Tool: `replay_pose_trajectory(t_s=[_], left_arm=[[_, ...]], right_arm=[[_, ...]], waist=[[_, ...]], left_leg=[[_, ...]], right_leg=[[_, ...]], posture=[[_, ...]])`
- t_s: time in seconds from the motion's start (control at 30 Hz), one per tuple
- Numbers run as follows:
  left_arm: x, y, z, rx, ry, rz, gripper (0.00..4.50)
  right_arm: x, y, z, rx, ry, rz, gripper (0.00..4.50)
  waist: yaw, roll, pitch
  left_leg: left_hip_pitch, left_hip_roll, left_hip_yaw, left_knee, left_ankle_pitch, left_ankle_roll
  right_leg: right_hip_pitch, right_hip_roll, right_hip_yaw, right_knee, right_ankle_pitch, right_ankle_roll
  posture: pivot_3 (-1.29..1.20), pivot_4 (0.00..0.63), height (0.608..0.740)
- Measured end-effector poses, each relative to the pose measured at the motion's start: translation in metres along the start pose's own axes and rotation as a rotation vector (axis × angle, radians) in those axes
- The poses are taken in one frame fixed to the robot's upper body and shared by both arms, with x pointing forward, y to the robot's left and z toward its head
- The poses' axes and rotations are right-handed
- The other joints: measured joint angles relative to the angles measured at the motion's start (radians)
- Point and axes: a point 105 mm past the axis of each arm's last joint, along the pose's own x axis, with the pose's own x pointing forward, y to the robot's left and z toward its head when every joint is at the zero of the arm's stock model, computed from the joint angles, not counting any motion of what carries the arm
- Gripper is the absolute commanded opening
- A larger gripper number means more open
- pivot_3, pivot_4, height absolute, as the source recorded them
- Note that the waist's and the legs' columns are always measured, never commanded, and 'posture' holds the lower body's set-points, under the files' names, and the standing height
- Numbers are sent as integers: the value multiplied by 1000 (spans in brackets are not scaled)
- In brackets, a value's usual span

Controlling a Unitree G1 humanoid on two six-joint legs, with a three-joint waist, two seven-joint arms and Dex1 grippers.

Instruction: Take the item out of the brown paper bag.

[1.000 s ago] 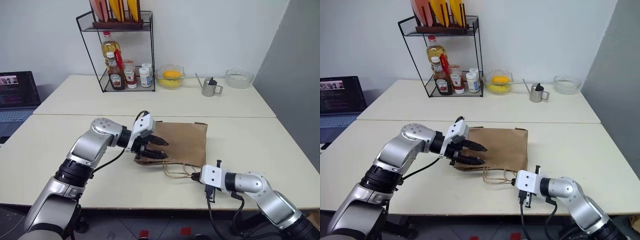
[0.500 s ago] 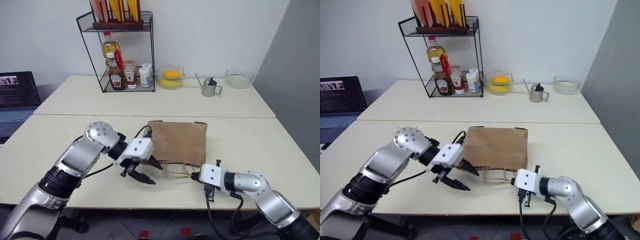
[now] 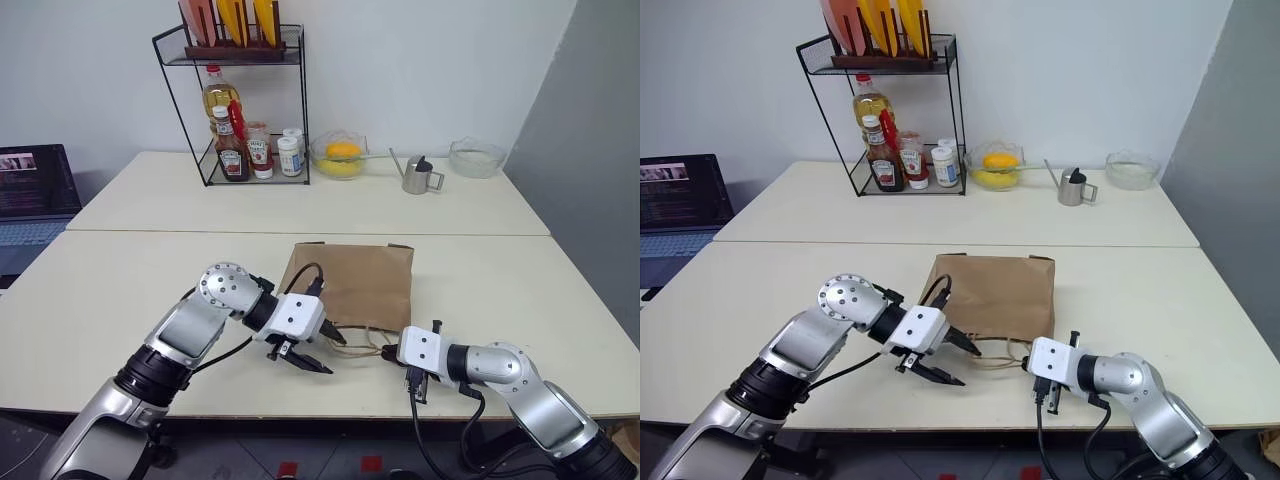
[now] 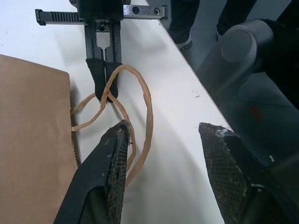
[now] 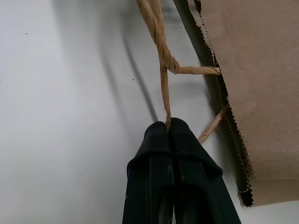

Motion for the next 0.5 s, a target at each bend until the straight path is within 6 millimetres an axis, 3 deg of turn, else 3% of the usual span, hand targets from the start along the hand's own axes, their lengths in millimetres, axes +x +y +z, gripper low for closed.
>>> replay_pose_trajectory(t_s=[0.33,0.5], left_arm=[[4,0,4,4,-13,-29,2489],[15,-3,-1,-14,-15,-74,2489]], right_arm=[[0,0,0,3,0,-5,0],[0,0,0,3,1,-8,0]], waist=[[0,0,0],[0,0,0]], left_leg=[[0,0,0,0,0,0],[2,0,0,0,0,0]], right_leg=[[0,0,0,0,0,0],[2,0,0,0,0,0]], posture=[[0,150,740],[0,150,740]])
